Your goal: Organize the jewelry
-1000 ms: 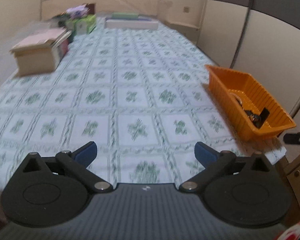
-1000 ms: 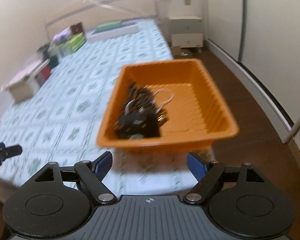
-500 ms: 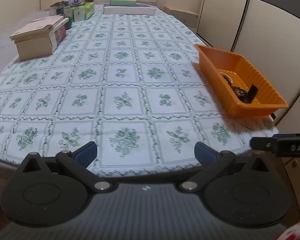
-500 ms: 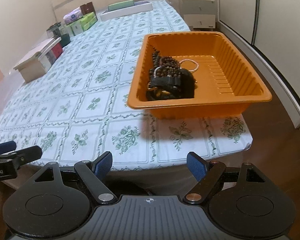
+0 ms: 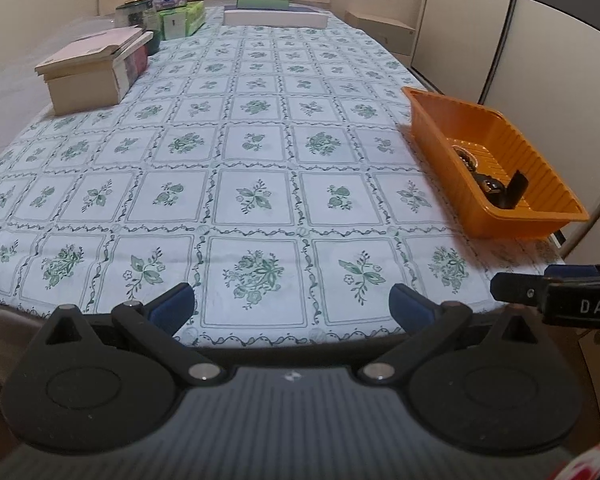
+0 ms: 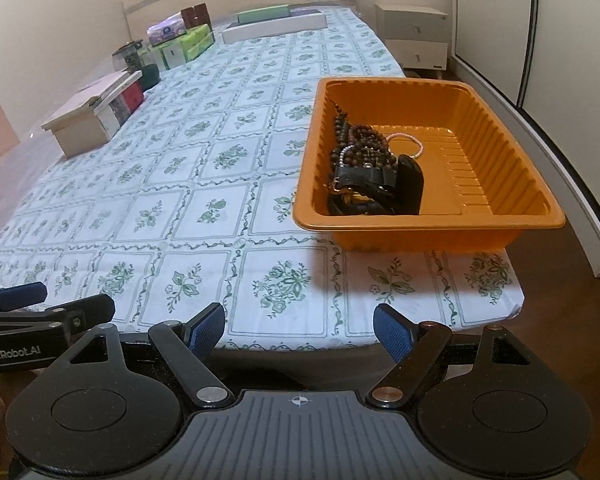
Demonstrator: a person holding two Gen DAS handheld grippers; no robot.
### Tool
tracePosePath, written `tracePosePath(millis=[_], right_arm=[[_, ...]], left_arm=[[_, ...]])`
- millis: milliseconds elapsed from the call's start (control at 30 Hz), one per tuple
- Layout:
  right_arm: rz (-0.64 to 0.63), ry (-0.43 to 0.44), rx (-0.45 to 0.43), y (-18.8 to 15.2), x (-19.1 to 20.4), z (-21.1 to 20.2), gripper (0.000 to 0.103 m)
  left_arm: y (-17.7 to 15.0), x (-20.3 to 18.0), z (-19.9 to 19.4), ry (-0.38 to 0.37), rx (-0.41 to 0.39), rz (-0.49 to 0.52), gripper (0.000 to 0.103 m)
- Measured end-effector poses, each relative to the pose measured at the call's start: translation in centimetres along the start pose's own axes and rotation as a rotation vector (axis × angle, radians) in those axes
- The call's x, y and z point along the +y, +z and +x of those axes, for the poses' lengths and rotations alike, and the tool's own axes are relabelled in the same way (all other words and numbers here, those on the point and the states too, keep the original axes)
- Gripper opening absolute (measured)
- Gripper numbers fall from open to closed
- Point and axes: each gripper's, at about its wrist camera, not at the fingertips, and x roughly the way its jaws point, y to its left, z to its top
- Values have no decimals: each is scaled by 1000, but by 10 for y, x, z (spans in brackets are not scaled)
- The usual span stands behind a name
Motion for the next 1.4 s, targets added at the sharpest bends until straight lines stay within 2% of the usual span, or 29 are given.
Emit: tracePosePath(millis=[1400], right_arm=[[15, 8, -5, 7, 1, -1, 81]], left_arm=[[4, -1, -1, -15, -10, -6, 103]])
